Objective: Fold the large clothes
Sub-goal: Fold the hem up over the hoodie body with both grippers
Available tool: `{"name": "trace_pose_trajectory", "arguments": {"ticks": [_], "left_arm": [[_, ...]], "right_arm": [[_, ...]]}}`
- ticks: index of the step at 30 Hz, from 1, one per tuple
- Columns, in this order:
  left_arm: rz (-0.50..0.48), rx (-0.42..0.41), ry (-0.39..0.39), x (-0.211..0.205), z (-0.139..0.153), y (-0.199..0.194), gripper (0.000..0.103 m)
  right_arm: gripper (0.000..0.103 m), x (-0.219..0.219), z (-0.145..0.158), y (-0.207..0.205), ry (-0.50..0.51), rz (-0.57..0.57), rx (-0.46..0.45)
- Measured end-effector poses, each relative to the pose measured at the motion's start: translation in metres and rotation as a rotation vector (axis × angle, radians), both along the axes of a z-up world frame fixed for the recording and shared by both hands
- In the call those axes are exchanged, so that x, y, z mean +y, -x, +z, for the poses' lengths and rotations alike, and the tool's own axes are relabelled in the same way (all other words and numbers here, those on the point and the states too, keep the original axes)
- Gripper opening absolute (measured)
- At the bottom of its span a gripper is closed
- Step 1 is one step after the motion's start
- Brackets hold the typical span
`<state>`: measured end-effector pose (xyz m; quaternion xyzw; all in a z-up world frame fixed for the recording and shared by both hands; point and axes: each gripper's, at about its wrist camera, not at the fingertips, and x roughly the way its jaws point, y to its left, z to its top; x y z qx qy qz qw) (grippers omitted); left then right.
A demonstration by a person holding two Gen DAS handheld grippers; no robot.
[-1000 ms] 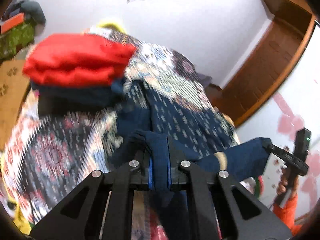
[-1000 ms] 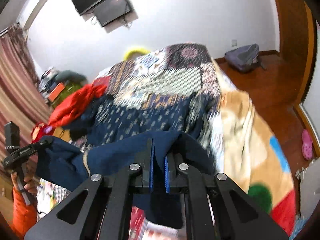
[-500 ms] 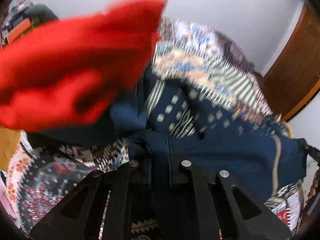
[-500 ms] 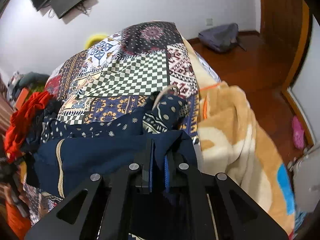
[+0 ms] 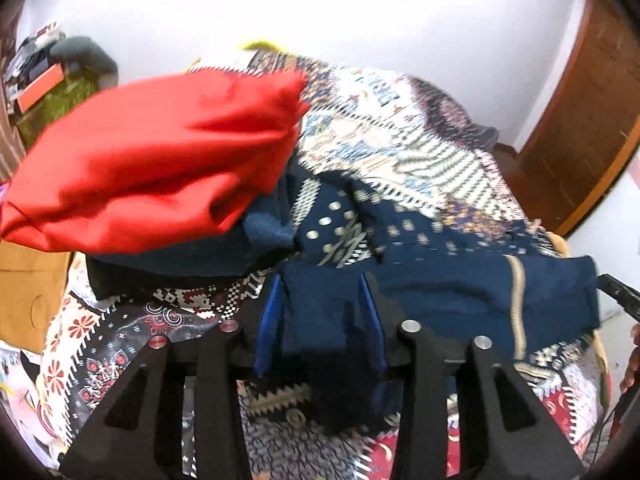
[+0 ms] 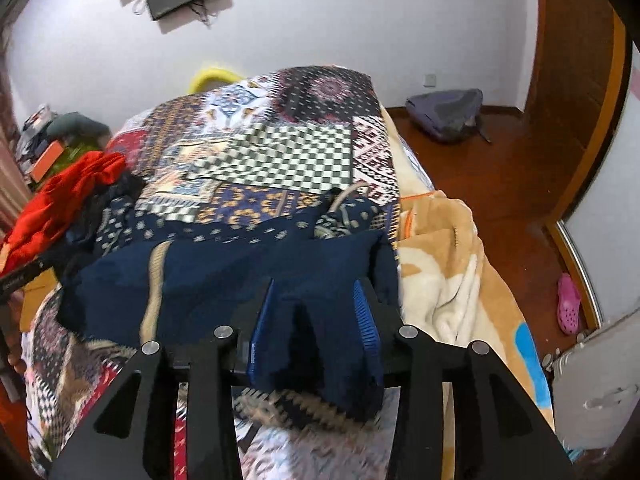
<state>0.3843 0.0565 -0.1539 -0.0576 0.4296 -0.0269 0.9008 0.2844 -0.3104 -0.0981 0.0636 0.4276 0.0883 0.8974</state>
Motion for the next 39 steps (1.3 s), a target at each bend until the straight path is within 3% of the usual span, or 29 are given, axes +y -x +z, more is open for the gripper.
{"name": "trace_pose_trajectory", "arguments": {"ticks": [4,7,12,16,19,24,29,33,39], "left_arm": [[-0.081,-0.022,-0.003,-0.017,0.011,0.023,0.049],[-0.139,0.005,-0.011,-0.034,0.002,0.032,0.052],[-0.219,0.079,-0.129,-0.06,-0.031,0.044,0.053],[-0.247,0.113,-0.192,-0.071,-0.053,0.043,0.053],[-0.245,0.133,-0.192,-0.071,-0.063,0.037,0.055],[-0.275,0.142,-0.196,-0.076,-0.073,0.034,0.064],[-0.306,0.114,-0.294,-0.087,-0.077,0.038,0.065],[-0.295,0.074,-0.342,-0.091,-0.068,0.019,0.065],[-0.313,0.035,-0.441,-0.101,-0.037,-0.056,0.066]], "right_arm": [[0.037,0.01,0.003,0.017,-0.045,0.045,-0.009],[0.038,0.022,-0.003,0.027,-0.053,0.094,0.014],[0.038,0.048,-0.025,0.029,-0.006,0.178,0.079],[0.038,0.067,-0.05,0.018,0.004,0.239,0.166],[0.038,0.081,-0.066,0.01,0.008,0.289,0.238],[0.038,0.098,-0.077,0.001,0.045,0.336,0.266],[0.038,0.108,-0.079,-0.011,0.079,0.362,0.262],[0.038,0.116,-0.072,-0.024,0.11,0.409,0.248],[0.038,0.125,-0.057,-0.071,0.201,0.403,0.222]]}}
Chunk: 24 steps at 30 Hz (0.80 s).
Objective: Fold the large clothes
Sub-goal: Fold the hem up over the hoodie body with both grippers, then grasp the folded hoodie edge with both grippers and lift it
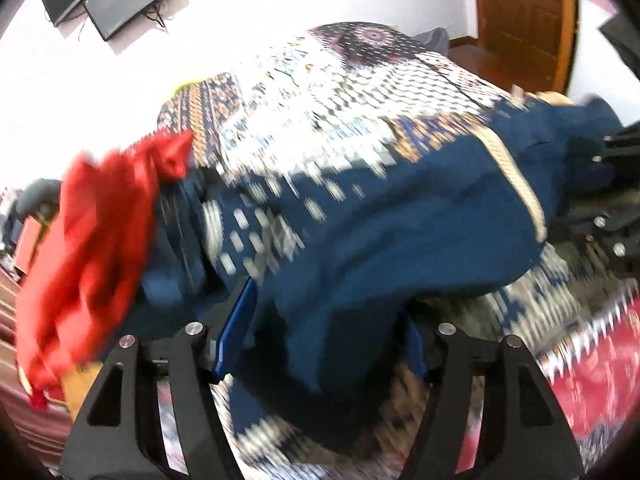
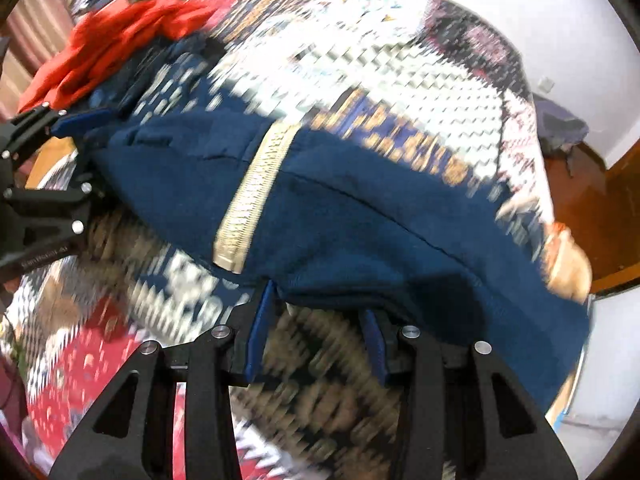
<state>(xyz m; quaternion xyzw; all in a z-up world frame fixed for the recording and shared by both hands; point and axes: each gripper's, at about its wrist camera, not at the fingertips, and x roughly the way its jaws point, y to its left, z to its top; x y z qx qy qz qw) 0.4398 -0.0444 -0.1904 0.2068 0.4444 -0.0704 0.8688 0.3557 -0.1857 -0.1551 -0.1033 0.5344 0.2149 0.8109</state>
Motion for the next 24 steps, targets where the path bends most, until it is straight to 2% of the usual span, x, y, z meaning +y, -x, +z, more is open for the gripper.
{"name": "trace_pose_trajectory", "arguments": {"ticks": [3,5,7,9,10,12,14,18,24], "left_arm": [[0.059,-0.028,0.031,0.007,0.023,-0.037,0.066],[0.142,-0.055,0.101,0.02,0.045,-0.057,0.066],[0.216,-0.084,0.22,0.036,0.067,-0.062,0.066],[0.231,-0.104,0.289,0.046,0.081,-0.058,0.066],[0.221,-0.115,0.311,0.05,0.086,-0.052,0.066],[0.208,-0.128,0.294,0.051,0.089,-0.041,0.066],[0.194,-0.125,0.257,0.05,0.085,-0.029,0.067],[0.157,-0.031,0.276,0.046,0.062,-0.006,0.067],[0.165,0.156,0.308,0.045,-0.01,0.021,0.067]], "right_arm": [[0.038,-0.011,0.022,-0.026,0.014,-0.15,-0.105],[0.039,-0.021,0.038,-0.033,0.002,-0.254,-0.176],[0.039,-0.03,0.051,-0.03,-0.076,-0.281,-0.189],[0.039,-0.035,0.058,-0.022,-0.12,-0.276,-0.189],[0.043,-0.036,0.06,-0.017,-0.123,-0.27,-0.195],[0.052,-0.033,0.061,-0.008,-0.11,-0.245,-0.201],[0.057,-0.031,0.057,0.002,-0.095,-0.22,-0.198],[0.058,-0.028,0.039,0.012,-0.071,-0.165,-0.132],[0.058,-0.048,0.007,0.018,0.024,-0.212,-0.062]]}}
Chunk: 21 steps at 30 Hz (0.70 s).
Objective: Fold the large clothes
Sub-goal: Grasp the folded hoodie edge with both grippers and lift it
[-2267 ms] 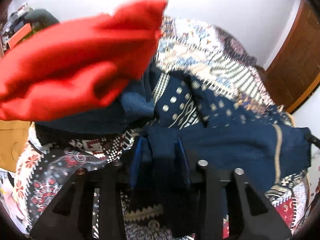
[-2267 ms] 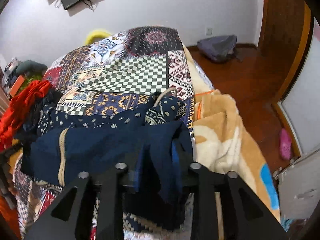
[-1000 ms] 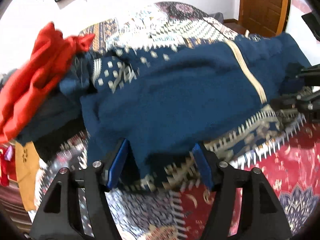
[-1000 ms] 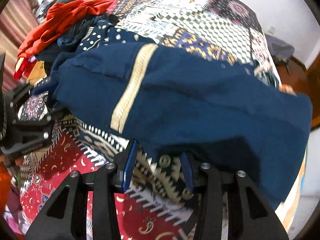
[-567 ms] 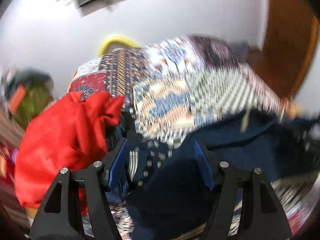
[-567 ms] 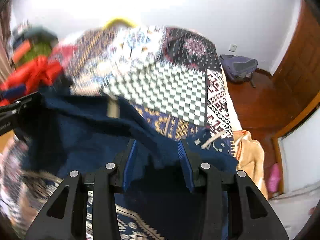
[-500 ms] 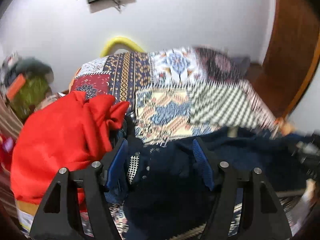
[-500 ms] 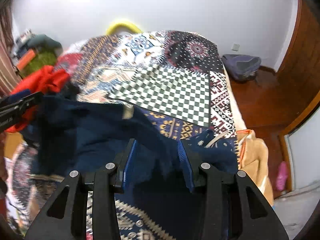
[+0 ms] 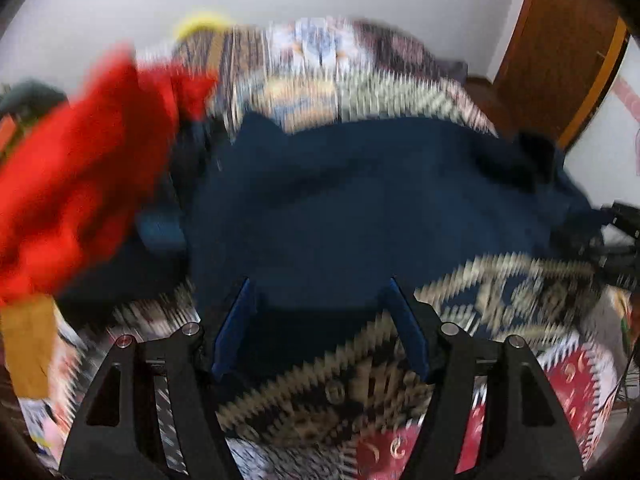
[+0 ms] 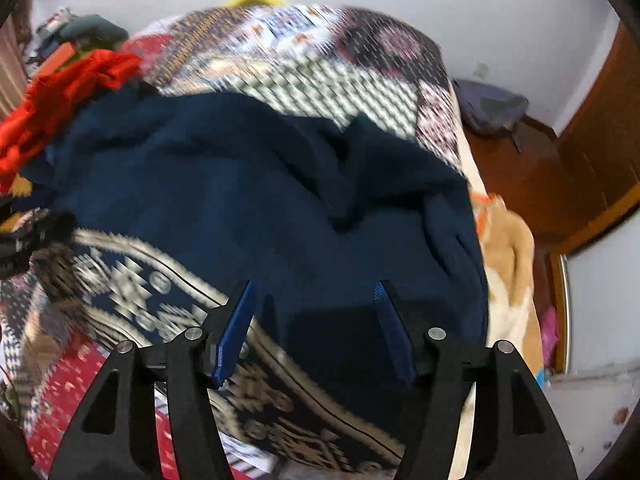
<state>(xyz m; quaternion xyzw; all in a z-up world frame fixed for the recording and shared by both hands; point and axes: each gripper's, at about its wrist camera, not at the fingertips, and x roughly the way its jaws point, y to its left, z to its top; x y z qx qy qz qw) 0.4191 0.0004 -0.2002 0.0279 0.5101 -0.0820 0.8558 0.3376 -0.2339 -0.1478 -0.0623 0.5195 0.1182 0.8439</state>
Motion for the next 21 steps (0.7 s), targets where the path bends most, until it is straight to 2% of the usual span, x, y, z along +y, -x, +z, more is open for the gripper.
{"name": "trace_pose_trajectory", "arguments": {"ticks": [2,7,10,15,18,21], "left_arm": [[0.016,0.057,0.031,0.007,-0.018,0.005,0.067],[0.116,0.057,0.099,0.037,-0.024,0.014,0.068],[0.15,0.052,0.066,0.048,-0.023,0.023,0.068],[0.193,0.018,-0.02,0.062,-0.02,0.045,0.068],[0.244,0.021,0.03,0.08,-0.017,0.062,0.068],[0.325,0.029,0.16,0.098,-0.017,0.08,0.07]], "right_arm": [[0.058,-0.014,0.0,0.004,-0.007,-0.011,-0.005],[0.058,-0.048,0.007,0.017,0.013,-0.092,-0.04],[0.058,-0.069,0.005,0.02,0.005,-0.16,-0.024],[0.058,-0.079,0.013,0.028,-0.096,-0.188,0.006],[0.058,-0.073,0.021,0.034,-0.134,-0.178,-0.012],[0.058,-0.058,0.026,0.04,-0.168,-0.146,-0.023]]}}
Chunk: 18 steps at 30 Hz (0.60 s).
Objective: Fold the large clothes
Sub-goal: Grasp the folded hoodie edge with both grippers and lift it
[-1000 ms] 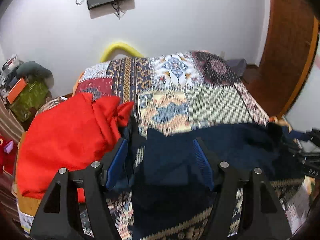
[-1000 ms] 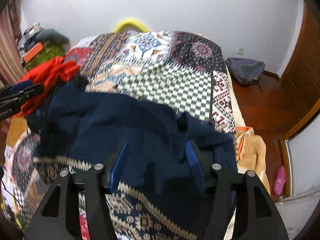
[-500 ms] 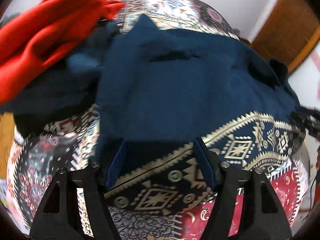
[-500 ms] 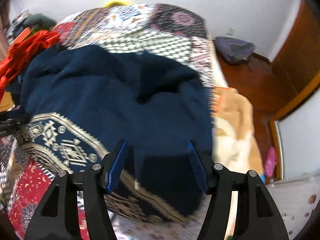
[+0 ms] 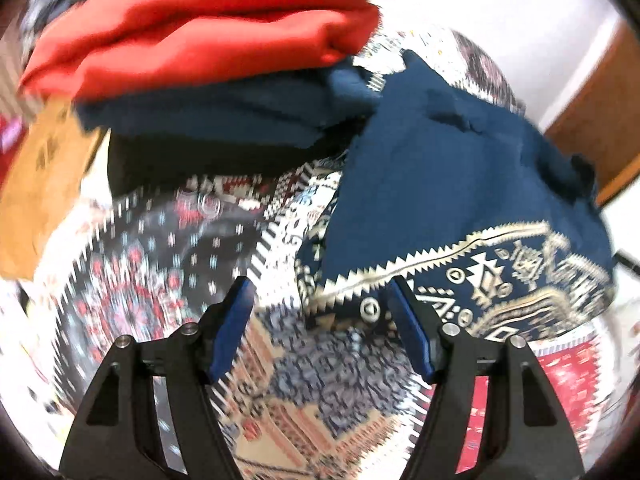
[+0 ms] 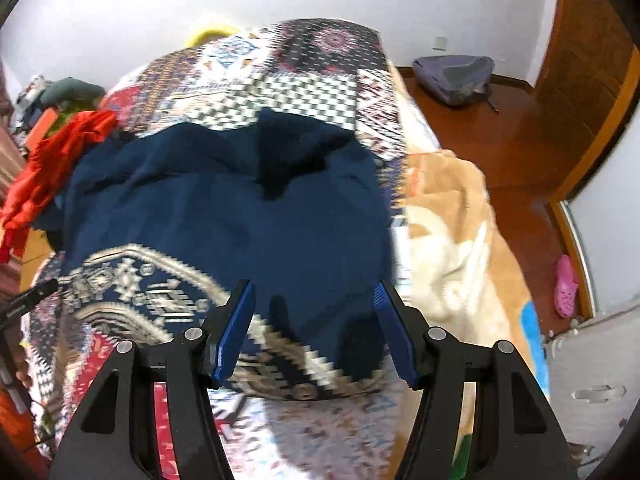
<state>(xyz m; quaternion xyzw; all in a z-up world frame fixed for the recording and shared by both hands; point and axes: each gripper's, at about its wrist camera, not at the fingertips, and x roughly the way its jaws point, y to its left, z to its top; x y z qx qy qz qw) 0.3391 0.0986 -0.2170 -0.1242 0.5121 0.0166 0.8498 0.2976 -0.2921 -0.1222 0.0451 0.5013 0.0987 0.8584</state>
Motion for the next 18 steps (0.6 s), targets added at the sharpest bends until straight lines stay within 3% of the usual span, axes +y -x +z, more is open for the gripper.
{"name": "trace_pose_trajectory", "arguments": {"ticks": [4,7,12,18], "left_arm": [[0.063,0.013,0.175,0.01,-0.012,0.015,0.071],[0.046,0.04,0.264,0.003,-0.024,0.01,0.071],[0.089,0.051,0.508,-0.003,-0.047,-0.005,0.071],[0.153,-0.003,0.575,-0.007,-0.058,-0.031,0.077]], "right_arm": [[0.058,0.022,0.001,0.009,-0.011,0.054,-0.009],[0.058,0.035,-0.003,0.011,-0.002,0.085,-0.007],[0.059,0.047,-0.006,0.019,0.006,0.125,0.002],[0.059,0.054,-0.011,0.021,0.03,0.145,0.007]]}}
